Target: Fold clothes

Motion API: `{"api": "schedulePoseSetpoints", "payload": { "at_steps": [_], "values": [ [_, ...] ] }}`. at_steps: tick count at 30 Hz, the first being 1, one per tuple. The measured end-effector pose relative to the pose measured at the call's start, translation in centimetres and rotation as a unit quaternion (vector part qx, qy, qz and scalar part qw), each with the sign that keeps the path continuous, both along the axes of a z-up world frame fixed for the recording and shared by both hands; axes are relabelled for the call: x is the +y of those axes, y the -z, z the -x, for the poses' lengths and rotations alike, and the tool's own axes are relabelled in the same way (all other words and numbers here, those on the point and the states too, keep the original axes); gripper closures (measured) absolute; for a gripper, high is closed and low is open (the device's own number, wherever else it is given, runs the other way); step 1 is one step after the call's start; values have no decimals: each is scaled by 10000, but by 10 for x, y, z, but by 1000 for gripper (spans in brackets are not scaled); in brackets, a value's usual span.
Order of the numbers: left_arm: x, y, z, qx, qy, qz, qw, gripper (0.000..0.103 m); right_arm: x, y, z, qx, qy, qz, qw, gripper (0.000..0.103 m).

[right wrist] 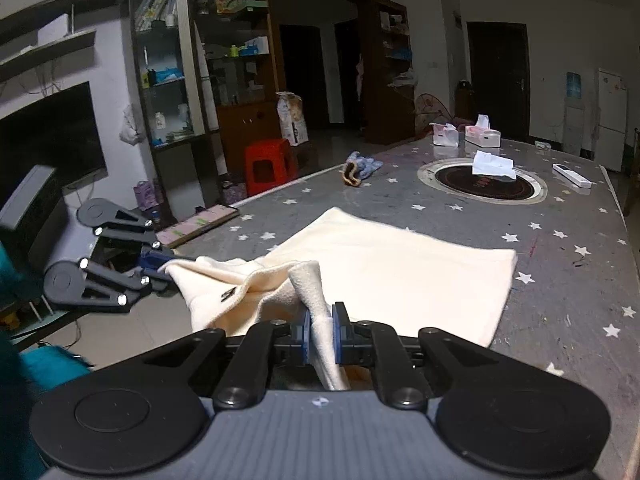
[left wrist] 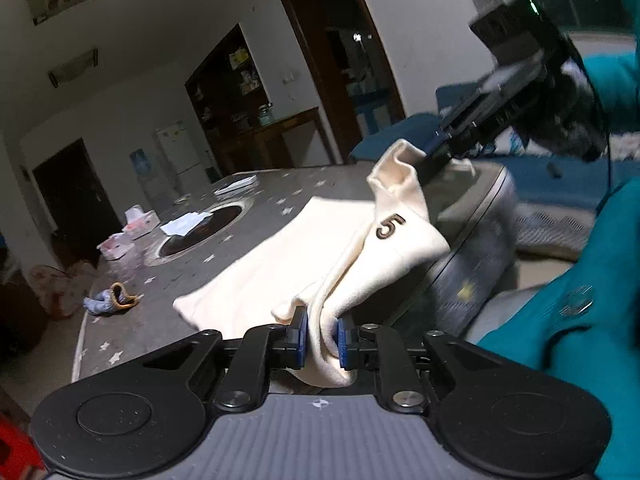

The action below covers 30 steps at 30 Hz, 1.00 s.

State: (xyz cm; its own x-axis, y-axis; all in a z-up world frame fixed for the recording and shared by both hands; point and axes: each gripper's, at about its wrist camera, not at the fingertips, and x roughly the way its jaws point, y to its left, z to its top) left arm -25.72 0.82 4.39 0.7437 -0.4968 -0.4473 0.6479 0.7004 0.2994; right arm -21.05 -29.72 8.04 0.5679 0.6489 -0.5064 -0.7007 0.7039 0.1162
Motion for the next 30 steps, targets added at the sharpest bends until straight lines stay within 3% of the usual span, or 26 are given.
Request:
{"api": "schedulePoseSetpoints", "payload": {
  "at_steps": [6, 13, 19, 23, 26, 30],
  "values": [
    [8, -30, -18, 289, 23, 530, 9982, 87, -10, -22, 3, -46, 62, -102, 9999, 94],
    [17, -39, -90, 801, -342, 985, 9913, 87, 1, -36, -61, -53, 161, -87, 9998, 94],
    [27, -27, -171, 1440, -912, 1284, 9770, 87, 26, -29, -142, 72, 246, 155, 9996, 94],
    [31, -5, -215, 1814, -1426, 1428, 9625, 81, 42, -2, -190, 377, 513, 305, 9975, 94],
    [36, 8, -234, 2009, -1804, 1585, 9497, 70, 45, 20, -210, 615, 905, 308, 9935, 91],
    [50, 13, -241, 2039, -2307, 1672, 9366, 63, 32, 40, -222, 813, 1443, 124, 9861, 87]
  ]
}}
